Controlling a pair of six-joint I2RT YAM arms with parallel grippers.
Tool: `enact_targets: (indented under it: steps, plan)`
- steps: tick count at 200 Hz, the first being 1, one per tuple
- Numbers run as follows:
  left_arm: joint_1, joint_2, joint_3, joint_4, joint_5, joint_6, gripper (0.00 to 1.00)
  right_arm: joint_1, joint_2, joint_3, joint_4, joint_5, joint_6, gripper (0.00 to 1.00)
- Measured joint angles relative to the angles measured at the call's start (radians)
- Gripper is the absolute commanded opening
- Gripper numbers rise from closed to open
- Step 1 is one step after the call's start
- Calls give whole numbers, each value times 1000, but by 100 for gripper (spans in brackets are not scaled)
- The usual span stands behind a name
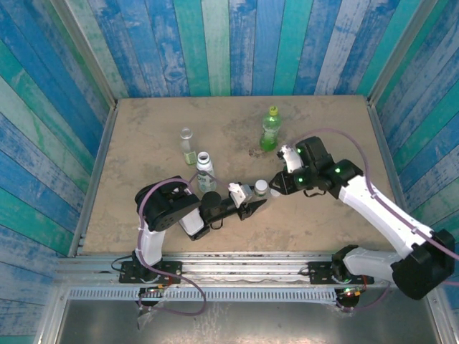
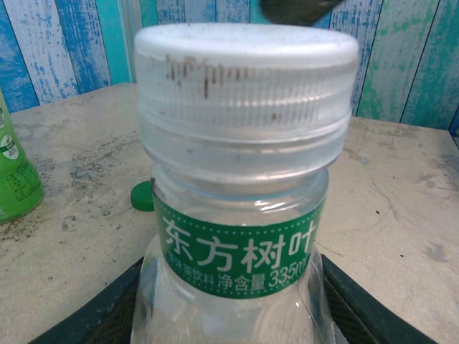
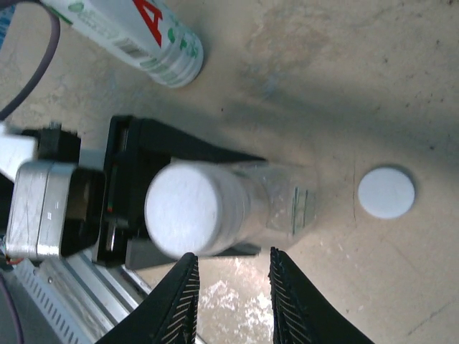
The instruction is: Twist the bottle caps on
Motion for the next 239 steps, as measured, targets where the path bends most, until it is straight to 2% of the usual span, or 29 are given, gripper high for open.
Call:
enact_targets:
  steps: [39, 79, 101, 110, 135, 164, 206, 239]
  plan:
    - [0, 0, 0, 0, 0, 0, 53, 0, 52, 16, 29, -39, -9, 25]
    - [0, 2, 0, 1, 0, 0, 53, 7, -13, -77, 47, -108, -10, 19]
    - [0, 6, 0, 9, 0, 0, 53, 25, -55, -124, 39, -124, -12, 19]
    - [0, 6, 0, 9, 0, 0, 53, 30, -71, -131, 32, -126, -14, 23]
    - [-1, 6, 0, 10, 0, 1, 53, 35, -114, -126, 16, -105, -42, 42]
    - [-18, 2, -10, 14, -14, 26, 53, 37, -156, -86, -19, -59, -136, 58]
    - [-53, -62, -45, -43, -20, 59, 53, 47, -211, -24, -71, -6, -341, 65]
    - [-81, -174, -58, -174, -16, 118, 53, 145, -233, 14, -129, -5, -573, 65]
